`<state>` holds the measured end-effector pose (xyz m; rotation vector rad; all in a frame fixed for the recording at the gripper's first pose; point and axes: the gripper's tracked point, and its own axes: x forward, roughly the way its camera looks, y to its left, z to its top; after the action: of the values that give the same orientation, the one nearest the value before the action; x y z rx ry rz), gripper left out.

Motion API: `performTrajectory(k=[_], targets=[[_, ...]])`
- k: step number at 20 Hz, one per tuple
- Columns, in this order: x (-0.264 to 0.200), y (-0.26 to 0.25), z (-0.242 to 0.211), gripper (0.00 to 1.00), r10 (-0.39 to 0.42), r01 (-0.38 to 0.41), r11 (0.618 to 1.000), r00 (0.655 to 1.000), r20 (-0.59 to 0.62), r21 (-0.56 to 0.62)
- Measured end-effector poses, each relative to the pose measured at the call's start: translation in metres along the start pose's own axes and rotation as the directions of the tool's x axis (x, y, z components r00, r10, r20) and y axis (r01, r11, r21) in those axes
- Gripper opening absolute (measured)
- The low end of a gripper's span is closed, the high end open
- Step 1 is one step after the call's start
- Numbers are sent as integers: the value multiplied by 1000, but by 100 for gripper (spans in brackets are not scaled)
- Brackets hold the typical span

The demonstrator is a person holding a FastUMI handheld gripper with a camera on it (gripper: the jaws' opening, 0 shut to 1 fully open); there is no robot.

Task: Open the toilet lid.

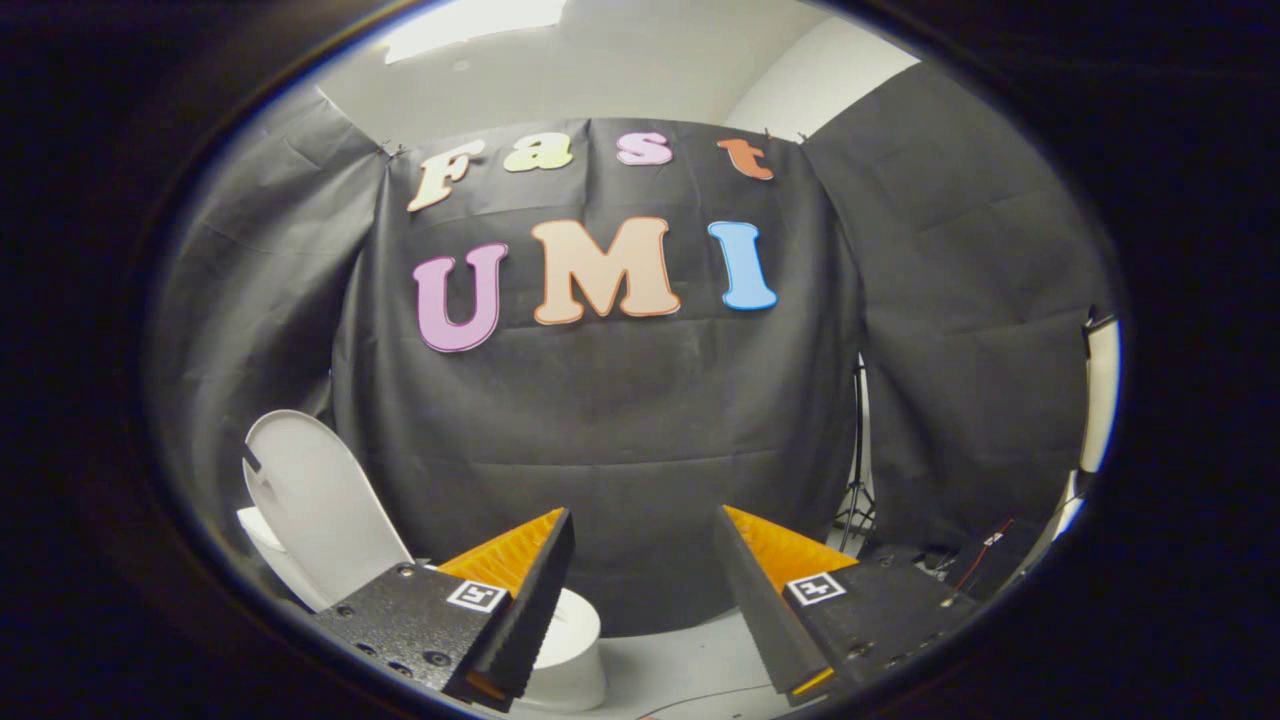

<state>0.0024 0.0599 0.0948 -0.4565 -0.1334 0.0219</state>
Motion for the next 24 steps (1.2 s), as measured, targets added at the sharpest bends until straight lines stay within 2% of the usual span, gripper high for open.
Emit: performTrajectory(k=[5,6,8,11,13,15,16,20,24], targets=[[4,-11,-21,81,-21,21,1000,999,-35,-13],[4,-8,-24,74,2,-2,1000,999,-40,-9],[6,3,-30,61,92,-92,996,994,-63,4],[15,12,-29,57,225,-224,974,973,-56,32],[19,13,-31,53,327,-325,945,942,-69,47],[18,12,-36,53,444,-439,896,887,-127,65],[18,3,-39,53,460,-455,888,875,-153,66],[18,-46,-41,53,420,-427,904,884,-204,12],[19,-91,-40,53,336,-351,936,918,-212,-38]])
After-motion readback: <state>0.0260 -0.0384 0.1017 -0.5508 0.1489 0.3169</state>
